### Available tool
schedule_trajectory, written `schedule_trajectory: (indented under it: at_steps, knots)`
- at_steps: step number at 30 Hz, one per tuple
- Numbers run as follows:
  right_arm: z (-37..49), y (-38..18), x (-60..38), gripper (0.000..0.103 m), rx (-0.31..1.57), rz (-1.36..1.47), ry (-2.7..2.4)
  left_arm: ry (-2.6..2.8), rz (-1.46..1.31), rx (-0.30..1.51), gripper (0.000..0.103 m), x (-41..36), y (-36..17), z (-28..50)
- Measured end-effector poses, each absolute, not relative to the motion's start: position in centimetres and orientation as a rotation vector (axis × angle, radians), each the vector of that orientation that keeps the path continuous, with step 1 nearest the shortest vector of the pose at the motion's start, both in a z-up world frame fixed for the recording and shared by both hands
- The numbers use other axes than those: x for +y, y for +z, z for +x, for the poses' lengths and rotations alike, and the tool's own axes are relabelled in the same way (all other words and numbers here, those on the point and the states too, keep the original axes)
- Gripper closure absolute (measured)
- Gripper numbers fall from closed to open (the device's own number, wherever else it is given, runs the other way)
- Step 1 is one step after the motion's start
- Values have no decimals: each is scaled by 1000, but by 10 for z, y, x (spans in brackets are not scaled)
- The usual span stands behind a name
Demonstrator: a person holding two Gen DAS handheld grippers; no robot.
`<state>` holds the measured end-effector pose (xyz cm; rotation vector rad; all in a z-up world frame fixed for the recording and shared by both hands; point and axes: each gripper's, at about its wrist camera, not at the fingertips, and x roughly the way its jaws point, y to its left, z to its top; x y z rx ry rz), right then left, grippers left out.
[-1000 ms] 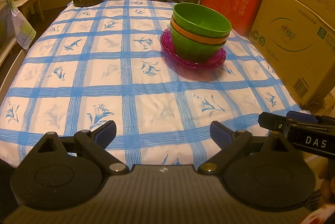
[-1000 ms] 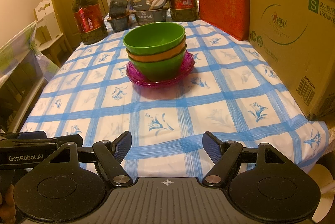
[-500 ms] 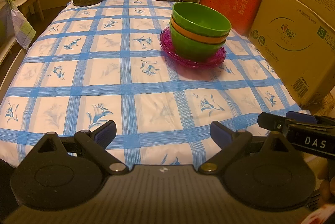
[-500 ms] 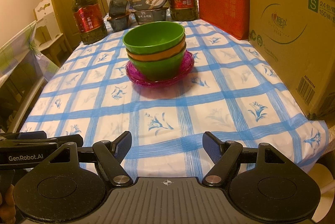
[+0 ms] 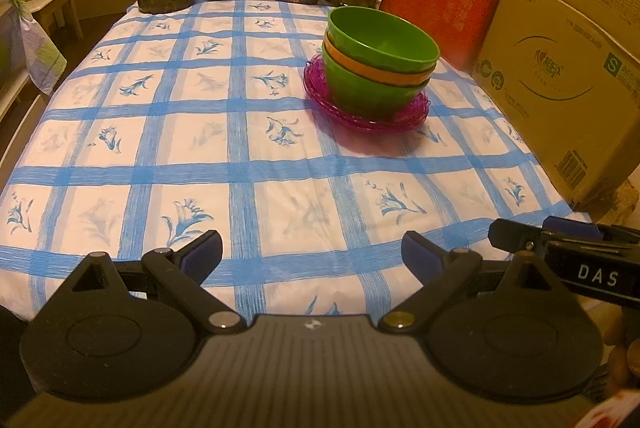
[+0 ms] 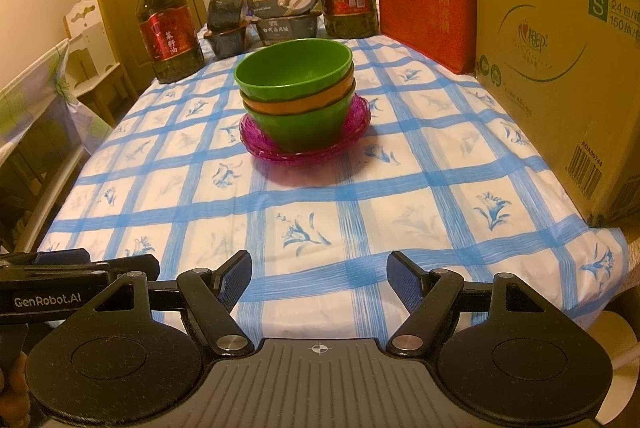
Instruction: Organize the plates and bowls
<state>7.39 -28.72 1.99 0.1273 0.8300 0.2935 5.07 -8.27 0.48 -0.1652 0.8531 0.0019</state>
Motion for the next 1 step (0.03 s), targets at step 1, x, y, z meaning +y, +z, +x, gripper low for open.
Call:
schedule_trajectory:
  at_steps: [1]
  knots:
    - [74,20,-287,29,830,127,293,4,-168,851,8,-82,5,50]
